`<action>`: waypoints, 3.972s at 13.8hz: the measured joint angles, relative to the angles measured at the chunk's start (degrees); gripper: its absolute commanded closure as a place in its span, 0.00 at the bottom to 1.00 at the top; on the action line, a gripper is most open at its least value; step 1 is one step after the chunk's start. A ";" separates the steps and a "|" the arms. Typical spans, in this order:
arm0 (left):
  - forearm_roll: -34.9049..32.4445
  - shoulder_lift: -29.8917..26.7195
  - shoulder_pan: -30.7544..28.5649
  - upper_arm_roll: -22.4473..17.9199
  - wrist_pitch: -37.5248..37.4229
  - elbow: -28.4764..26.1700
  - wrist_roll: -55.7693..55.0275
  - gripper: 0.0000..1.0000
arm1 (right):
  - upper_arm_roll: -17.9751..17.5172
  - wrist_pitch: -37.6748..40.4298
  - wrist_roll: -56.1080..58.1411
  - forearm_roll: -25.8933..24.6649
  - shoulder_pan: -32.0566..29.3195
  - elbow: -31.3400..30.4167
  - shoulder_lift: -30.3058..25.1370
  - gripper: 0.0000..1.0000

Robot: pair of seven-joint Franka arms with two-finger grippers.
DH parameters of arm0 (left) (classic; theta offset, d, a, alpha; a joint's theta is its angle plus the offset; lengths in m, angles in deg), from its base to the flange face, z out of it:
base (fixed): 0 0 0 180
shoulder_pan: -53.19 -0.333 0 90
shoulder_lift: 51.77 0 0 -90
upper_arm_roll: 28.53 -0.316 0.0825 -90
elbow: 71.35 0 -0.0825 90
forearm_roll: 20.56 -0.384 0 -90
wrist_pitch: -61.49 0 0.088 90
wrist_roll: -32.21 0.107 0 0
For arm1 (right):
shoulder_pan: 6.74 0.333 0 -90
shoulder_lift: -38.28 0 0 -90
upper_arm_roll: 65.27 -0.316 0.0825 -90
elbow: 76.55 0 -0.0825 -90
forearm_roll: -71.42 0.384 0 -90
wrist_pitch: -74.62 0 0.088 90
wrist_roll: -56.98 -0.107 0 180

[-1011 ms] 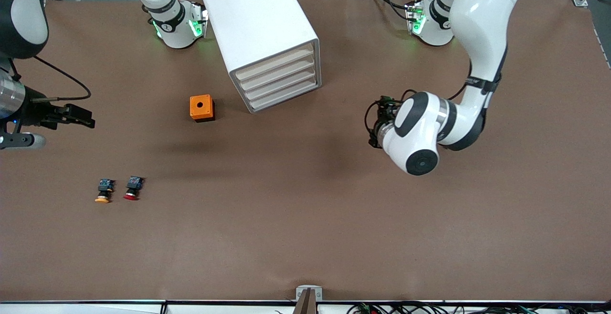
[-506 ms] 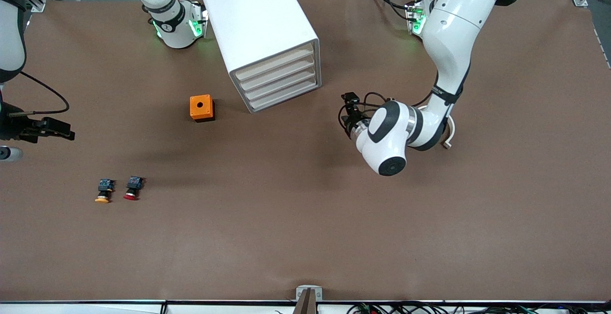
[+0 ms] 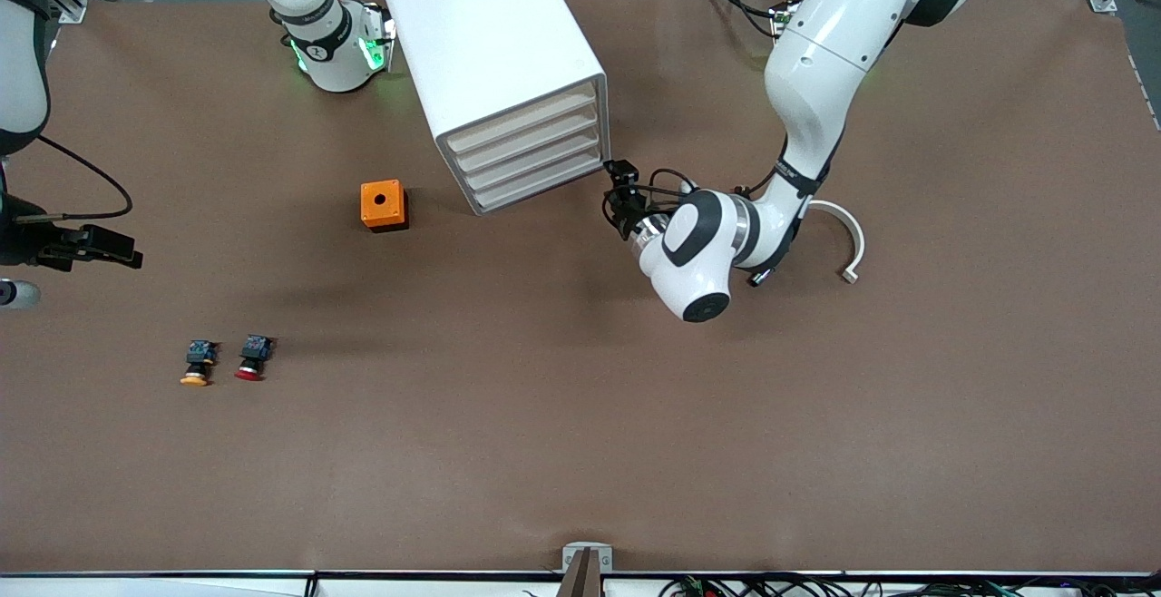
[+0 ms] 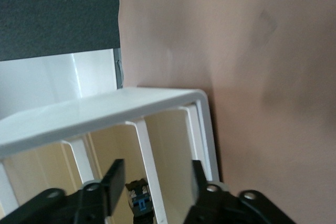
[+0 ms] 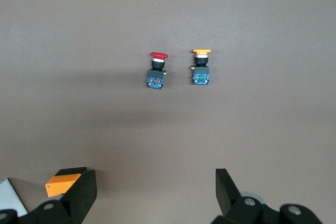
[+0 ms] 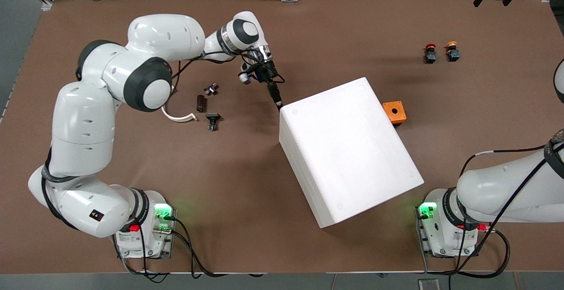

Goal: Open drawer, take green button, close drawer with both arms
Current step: 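Grasp the lowest drawer's front edge with the left gripper, then pull the drawer open with the left gripper while the right gripper approaches, then lower the right gripper into the drawer and grasp the green button, then lift the green button with the right gripper while the left gripper releases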

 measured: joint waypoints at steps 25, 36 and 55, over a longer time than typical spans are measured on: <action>2.38 3.84 -3.68 -3.86 0.69 6.17 -1.40 0.97 | -1.54 -3.17 -93.40 1.23 32.55 -2.12 1.28 0.00; -3.48 3.63 -5.80 -5.80 2.13 9.44 6.07 0.00 | -1.50 -17.64 -108.18 1.41 47.83 -2.89 12.82 0.00; -12.84 -7.74 -5.98 -19.91 4.29 17.53 26.16 0.00 | -1.35 -25.61 -111.24 0.67 55.49 -2.93 22.29 0.24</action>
